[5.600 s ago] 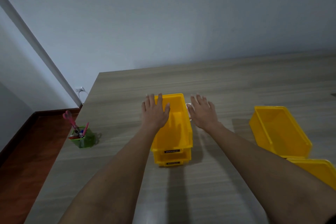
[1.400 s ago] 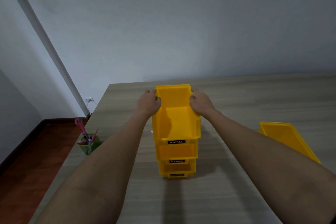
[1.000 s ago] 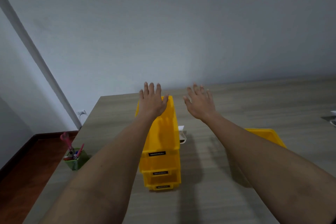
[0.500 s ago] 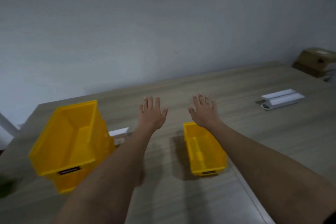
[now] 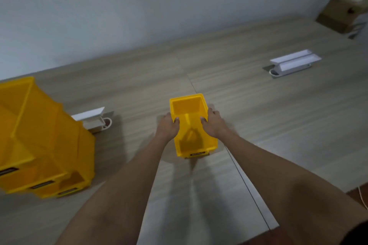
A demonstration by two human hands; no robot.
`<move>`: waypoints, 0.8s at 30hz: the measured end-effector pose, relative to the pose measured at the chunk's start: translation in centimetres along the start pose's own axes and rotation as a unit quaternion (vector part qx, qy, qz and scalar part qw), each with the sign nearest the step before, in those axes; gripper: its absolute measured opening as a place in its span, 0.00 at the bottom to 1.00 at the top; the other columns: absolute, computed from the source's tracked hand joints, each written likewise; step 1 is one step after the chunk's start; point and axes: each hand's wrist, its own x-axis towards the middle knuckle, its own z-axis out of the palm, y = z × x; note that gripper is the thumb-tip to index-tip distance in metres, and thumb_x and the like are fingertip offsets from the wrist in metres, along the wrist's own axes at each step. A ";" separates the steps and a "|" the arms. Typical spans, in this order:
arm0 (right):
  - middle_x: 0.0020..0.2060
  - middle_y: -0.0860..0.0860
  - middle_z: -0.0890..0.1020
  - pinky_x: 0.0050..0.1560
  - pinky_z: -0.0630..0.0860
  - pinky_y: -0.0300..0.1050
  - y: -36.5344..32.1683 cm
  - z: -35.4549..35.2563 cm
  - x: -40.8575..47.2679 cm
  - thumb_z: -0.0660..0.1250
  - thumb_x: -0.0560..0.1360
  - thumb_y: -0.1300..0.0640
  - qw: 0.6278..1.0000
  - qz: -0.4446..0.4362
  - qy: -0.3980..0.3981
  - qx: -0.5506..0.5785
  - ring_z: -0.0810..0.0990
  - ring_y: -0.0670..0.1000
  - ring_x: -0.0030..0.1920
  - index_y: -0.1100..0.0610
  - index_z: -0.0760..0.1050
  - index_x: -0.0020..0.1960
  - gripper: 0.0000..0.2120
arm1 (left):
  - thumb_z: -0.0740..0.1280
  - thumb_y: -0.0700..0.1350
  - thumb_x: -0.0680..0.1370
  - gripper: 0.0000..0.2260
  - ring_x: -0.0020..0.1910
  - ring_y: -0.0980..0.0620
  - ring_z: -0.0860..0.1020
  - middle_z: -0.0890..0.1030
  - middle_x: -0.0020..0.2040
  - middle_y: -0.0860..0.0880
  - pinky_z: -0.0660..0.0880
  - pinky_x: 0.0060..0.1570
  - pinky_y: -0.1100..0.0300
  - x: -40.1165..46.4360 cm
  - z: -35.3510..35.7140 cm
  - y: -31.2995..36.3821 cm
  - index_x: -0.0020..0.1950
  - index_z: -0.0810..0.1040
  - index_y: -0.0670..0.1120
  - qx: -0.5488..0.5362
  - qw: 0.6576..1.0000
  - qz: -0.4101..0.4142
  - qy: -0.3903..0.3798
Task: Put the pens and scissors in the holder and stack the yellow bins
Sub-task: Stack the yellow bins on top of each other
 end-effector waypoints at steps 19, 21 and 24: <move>0.54 0.62 0.78 0.47 0.72 0.50 -5.9 -0.9 -1.6 0.53 0.82 0.53 0.986 0.005 0.051 0.159 0.77 0.60 0.52 0.64 0.71 0.60 0.16 | 0.55 0.48 0.84 0.17 0.58 0.41 0.77 0.80 0.60 0.41 0.72 0.55 0.52 -3.6 -6.5 -3.1 0.65 0.76 0.41 -0.156 0.986 0.021 0.057; 0.57 0.63 0.78 0.48 0.70 0.49 -9.2 -2.5 -1.9 0.53 0.82 0.54 0.984 -0.024 0.070 0.160 0.76 0.62 0.56 0.64 0.71 0.60 0.16 | 0.55 0.47 0.84 0.17 0.58 0.41 0.77 0.80 0.60 0.41 0.71 0.54 0.54 -3.8 -10.3 -2.8 0.65 0.76 0.41 -0.164 0.983 0.029 0.077; 0.58 0.65 0.78 0.53 0.72 0.51 -14.5 -4.5 -2.6 0.53 0.83 0.56 0.983 -0.069 0.091 0.142 0.76 0.64 0.58 0.67 0.73 0.59 0.17 | 0.56 0.45 0.83 0.16 0.55 0.40 0.79 0.82 0.56 0.39 0.71 0.49 0.57 -4.1 -16.2 -3.0 0.60 0.79 0.39 -0.156 0.981 0.031 0.111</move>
